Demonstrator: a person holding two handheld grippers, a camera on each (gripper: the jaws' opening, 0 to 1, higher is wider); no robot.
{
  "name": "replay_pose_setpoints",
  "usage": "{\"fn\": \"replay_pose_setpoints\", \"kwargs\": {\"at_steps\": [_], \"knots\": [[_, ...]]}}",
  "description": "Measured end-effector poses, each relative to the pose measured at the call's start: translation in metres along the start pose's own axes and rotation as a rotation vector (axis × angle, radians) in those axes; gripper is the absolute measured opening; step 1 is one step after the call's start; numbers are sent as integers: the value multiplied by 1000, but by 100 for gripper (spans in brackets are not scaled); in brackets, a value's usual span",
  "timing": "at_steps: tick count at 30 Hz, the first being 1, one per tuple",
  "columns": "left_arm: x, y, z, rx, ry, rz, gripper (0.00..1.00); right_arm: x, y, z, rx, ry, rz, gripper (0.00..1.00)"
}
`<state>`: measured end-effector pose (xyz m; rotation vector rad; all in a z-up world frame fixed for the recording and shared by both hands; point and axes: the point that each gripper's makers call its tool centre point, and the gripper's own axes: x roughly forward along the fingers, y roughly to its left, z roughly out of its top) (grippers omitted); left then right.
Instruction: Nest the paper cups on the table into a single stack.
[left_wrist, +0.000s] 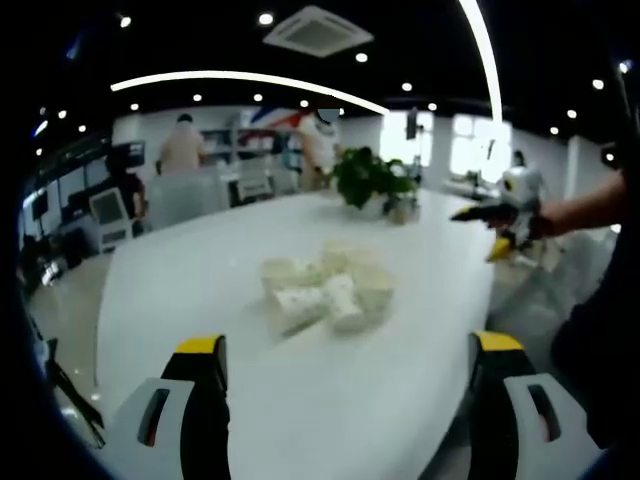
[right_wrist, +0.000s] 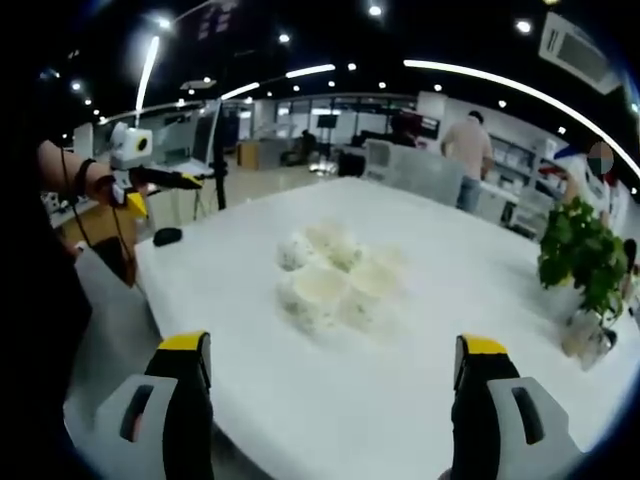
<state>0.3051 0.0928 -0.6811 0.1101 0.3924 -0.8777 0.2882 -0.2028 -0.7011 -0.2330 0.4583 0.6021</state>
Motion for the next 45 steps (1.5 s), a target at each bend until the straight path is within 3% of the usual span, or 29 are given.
{"fn": "replay_pose_setpoints", "kwargs": {"at_steps": [13, 33, 45], "knots": [[-3, 6, 2, -7, 8, 10, 99, 18, 10, 9, 8, -29, 38, 96], [-2, -4, 4, -3, 10, 0, 99, 11, 9, 4, 32, -41, 28, 94], [-6, -14, 4, 1, 10, 1, 99, 15, 23, 0, 41, -47, 49, 94]]}}
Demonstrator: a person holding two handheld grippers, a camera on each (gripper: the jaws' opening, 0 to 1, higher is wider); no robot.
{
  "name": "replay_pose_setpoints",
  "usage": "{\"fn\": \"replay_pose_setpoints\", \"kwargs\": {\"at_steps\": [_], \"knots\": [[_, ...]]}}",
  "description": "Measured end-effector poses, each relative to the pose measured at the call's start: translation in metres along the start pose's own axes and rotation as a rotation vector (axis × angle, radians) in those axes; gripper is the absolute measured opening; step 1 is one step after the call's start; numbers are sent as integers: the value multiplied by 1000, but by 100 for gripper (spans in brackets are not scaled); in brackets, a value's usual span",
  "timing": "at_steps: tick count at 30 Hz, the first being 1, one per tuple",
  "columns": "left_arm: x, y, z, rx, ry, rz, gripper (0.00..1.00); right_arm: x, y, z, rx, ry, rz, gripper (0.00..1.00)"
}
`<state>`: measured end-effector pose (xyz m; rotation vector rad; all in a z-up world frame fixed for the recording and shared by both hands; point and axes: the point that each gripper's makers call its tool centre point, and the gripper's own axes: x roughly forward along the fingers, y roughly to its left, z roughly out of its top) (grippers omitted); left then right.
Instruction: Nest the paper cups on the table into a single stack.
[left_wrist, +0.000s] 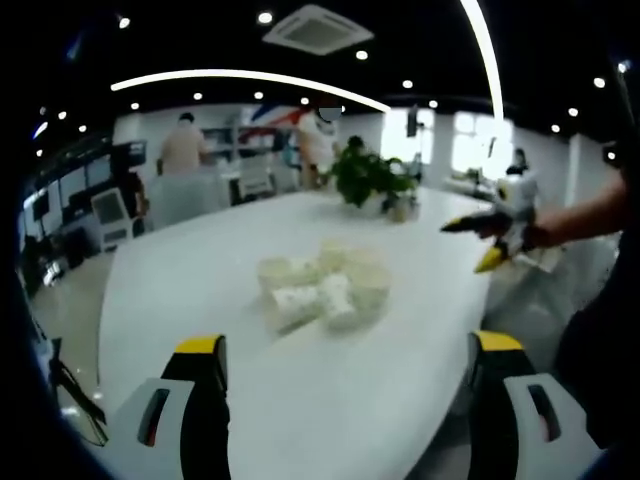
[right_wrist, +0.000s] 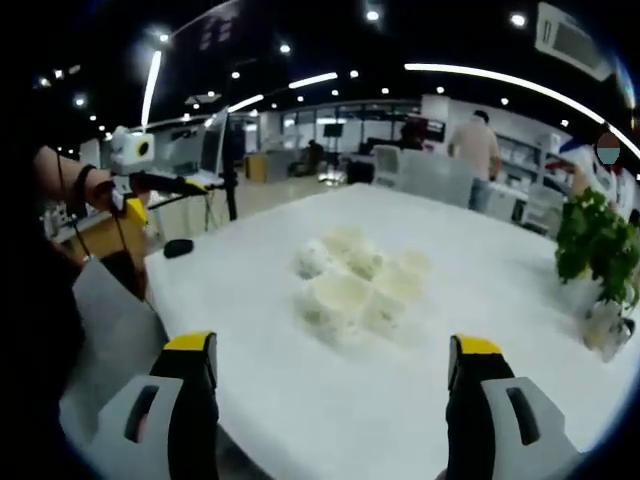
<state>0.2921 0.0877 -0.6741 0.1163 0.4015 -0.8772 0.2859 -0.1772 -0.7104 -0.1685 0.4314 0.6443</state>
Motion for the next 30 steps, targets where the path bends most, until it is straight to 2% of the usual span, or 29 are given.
{"fn": "replay_pose_setpoints", "kwargs": {"at_steps": [5, 14, 22, 30], "knots": [[0, -3, -1, -4, 0, 2, 99, -1, 0, 3, 4, -15, -1, 94], [6, -7, 2, -8, -2, 1, 99, 2, -14, 6, 21, -38, -15, 92], [12, -3, 5, -1, 12, -3, 99, 11, -20, 4, 39, -43, -14, 91], [16, 4, 5, 2, 22, 10, 99, 32, -17, -3, 47, -26, 18, 90]]}}
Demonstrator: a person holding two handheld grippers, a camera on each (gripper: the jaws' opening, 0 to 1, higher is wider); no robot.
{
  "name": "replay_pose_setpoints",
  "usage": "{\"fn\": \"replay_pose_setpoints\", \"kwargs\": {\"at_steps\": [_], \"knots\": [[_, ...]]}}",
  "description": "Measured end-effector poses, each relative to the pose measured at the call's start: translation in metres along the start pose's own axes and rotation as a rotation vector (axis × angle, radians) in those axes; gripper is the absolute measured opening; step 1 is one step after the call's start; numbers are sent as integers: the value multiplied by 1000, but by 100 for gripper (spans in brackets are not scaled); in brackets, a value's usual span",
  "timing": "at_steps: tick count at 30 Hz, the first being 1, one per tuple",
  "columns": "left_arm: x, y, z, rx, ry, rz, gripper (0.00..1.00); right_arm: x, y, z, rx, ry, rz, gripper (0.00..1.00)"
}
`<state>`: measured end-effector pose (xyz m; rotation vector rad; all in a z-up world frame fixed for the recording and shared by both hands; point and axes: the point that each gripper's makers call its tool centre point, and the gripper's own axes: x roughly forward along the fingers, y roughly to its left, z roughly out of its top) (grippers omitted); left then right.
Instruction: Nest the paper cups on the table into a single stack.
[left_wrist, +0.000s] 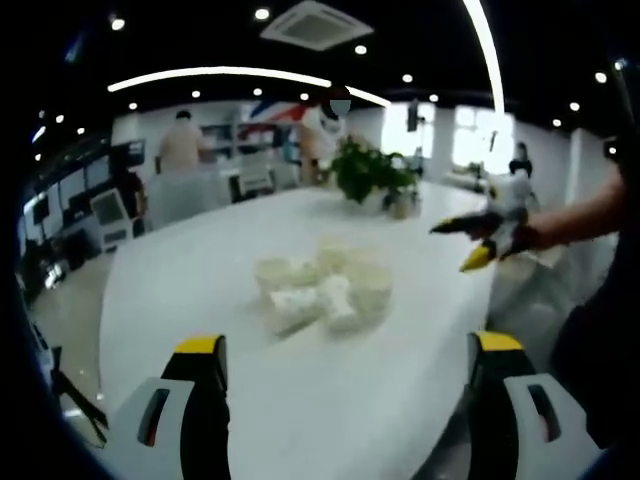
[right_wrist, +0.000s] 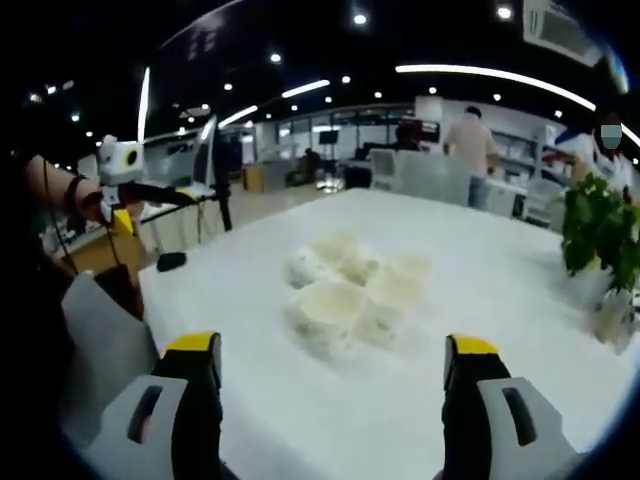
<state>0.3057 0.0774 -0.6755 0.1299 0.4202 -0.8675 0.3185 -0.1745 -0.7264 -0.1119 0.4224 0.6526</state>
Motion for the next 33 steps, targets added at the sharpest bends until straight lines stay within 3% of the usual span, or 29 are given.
{"fn": "replay_pose_setpoints", "kwargs": {"at_steps": [7, 33], "knots": [[4, 5, 0, -6, -4, 8, 99, 15, -1, -3, 1, 25, 32, 88], [9, 17, -10, -51, 1, 40, 99, 66, -17, 6, 26, 32, 49, 83]]}}
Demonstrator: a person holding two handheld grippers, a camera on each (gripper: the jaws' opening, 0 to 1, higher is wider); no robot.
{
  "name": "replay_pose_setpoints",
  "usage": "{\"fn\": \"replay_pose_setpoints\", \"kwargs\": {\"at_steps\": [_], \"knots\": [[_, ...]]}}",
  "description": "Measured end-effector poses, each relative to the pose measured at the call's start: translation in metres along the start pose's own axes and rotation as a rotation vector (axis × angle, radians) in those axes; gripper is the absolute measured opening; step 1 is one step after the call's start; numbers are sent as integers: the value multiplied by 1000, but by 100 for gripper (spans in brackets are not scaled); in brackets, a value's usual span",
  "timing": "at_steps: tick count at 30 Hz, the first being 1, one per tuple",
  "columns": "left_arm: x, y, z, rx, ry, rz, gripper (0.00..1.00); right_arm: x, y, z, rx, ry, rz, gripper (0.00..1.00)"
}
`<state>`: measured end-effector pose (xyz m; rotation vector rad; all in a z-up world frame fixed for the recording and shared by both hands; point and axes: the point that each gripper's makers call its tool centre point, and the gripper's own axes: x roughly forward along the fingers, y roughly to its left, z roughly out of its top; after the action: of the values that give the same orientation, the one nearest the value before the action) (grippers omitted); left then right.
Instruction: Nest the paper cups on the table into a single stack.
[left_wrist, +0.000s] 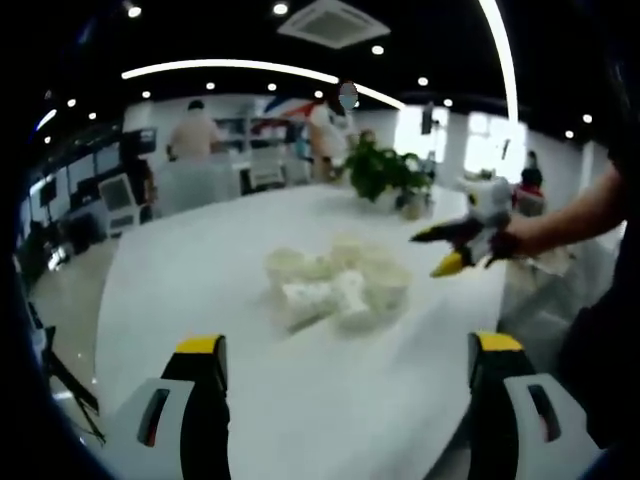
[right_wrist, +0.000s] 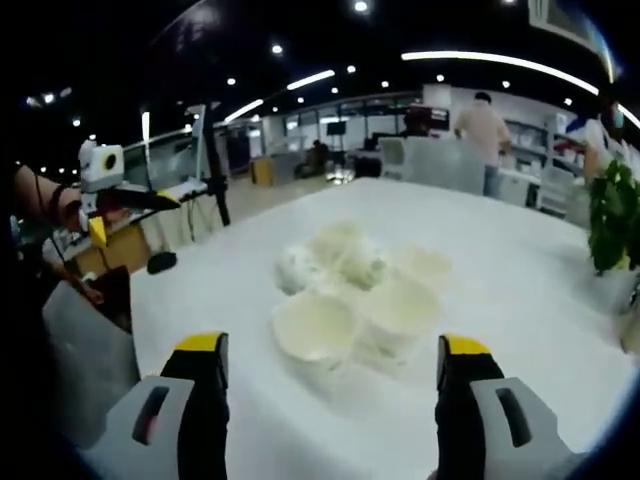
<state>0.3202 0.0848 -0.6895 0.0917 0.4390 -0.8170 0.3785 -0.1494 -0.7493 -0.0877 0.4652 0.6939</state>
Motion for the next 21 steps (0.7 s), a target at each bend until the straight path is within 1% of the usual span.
{"fn": "replay_pose_setpoints", "kwargs": {"at_steps": [6, 13, 15, 17, 21], "knots": [[1, -2, -1, -5, 5, 1, 99, 11, 2, 6, 26, -18, 6, 79], [1, -5, -4, -7, 17, -4, 99, 18, 8, -3, 45, -7, 20, 74], [0, -5, -4, -11, 17, -5, 99, 21, 10, -7, 56, 7, 28, 74], [-1, -4, -3, -8, 12, -3, 99, 24, 10, -7, 65, 2, 30, 73], [-1, -2, -4, -10, 21, 4, 99, 29, 13, -10, 73, 6, 34, 69]]}}
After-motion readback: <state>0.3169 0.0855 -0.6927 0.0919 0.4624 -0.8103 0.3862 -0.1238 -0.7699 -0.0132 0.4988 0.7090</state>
